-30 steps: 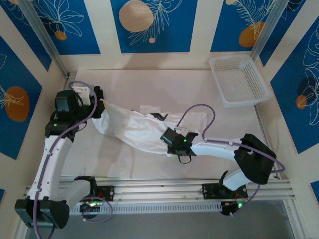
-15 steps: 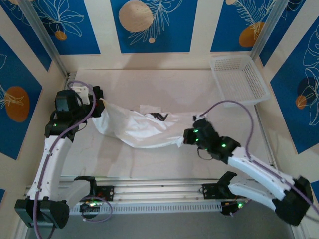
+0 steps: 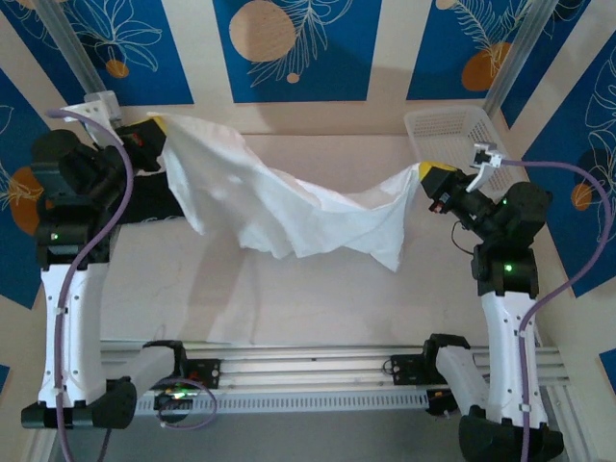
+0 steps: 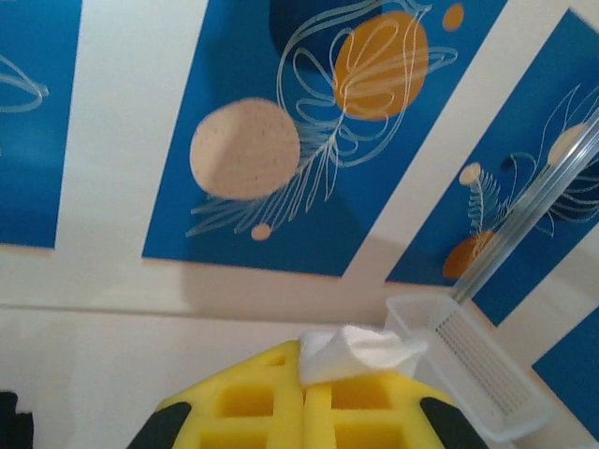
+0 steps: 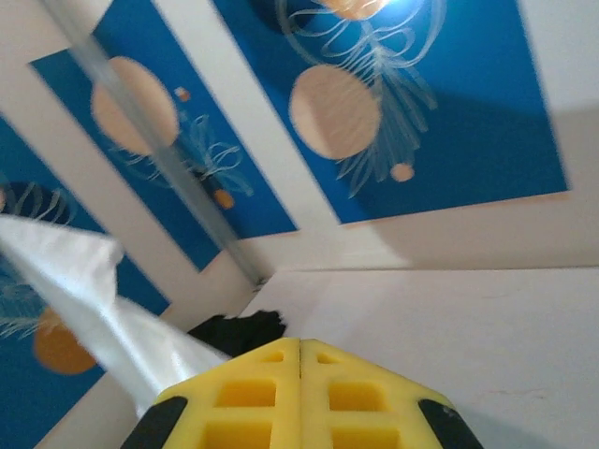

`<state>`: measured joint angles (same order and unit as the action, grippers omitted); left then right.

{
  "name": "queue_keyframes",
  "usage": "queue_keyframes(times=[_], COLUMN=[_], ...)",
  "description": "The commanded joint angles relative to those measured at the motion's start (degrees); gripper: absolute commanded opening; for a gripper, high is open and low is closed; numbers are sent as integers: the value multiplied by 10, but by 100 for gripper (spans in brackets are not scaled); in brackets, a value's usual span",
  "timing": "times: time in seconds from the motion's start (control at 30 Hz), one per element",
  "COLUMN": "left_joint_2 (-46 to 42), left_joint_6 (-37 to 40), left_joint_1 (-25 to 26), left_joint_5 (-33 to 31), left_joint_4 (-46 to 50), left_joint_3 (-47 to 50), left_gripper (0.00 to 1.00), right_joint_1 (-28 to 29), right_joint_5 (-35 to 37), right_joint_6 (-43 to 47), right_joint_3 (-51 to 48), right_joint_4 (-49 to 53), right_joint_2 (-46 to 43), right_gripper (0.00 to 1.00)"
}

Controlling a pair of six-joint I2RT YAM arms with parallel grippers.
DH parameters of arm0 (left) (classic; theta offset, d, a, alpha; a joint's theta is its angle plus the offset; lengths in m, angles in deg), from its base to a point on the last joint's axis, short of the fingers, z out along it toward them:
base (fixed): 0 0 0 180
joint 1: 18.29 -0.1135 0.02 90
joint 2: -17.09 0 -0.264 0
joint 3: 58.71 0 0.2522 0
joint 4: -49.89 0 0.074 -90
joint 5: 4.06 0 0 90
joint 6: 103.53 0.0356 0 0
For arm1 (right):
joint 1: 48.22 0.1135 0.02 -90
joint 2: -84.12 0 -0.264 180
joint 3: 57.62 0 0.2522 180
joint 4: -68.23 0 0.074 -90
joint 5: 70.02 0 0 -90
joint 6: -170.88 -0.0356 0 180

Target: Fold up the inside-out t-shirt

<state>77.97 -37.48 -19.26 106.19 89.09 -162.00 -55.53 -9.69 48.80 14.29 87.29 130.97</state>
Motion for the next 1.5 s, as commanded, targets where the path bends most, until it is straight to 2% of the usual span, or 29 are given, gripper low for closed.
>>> queue_keyframes(times=[0.0, 0.1, 0.23, 0.4, 0.5, 0.67, 0.93, 1.03, 1.13, 1.23, 1.37, 1.47], left_joint_2=[5, 1, 2, 11, 4, -33, -67, -53, -10, 27, 51, 85], left_joint_6=[-2, 10, 10, -18, -29, -16, 60, 80, 85, 79, 66, 64], left_joint_1=[-15, -32, -54, -54, -54, -54, -53, -53, -53, -52, -53, -53], left_joint_5=[-22, -43, -53, -4, 14, 6, -73, -93, -78, -58, -47, -50], left_joint_4=[16, 28, 30, 8, 6, 26, 120, 142, 170, 170, 94, 58], left_joint_3=[9, 31, 50, 65, 41, -46, -239, -296, -341, -323, -222, -194], left_gripper=[0, 0, 0, 0, 0, 0, 0, 0, 0, 0, 0, 0], right_joint_1=[-2, -1, 0, 3, 5, 6, 6, 6, 7, 7, 7, 8], right_joint_5=[-111, -113, -106, -103, -86, -45, 101, 139, 160, 156, 131, 118], right_joint_6=[-8, 17, 33, 14, 7, 6, 81, 108, 124, 123, 111, 103], right_joint_3=[0, -13, -53, -53, 3, 129, 362, 427, 463, 445, 378, 338], right_joint_4=[31, 93, 120, 88, 92, 144, 312, 347, 361, 341, 282, 233], right_joint_2=[30, 43, 40, 33, 36, 34, -7, -6, 5, 20, 46, 77], right_gripper=[0, 0, 0, 0, 0, 0, 0, 0, 0, 0, 0, 0])
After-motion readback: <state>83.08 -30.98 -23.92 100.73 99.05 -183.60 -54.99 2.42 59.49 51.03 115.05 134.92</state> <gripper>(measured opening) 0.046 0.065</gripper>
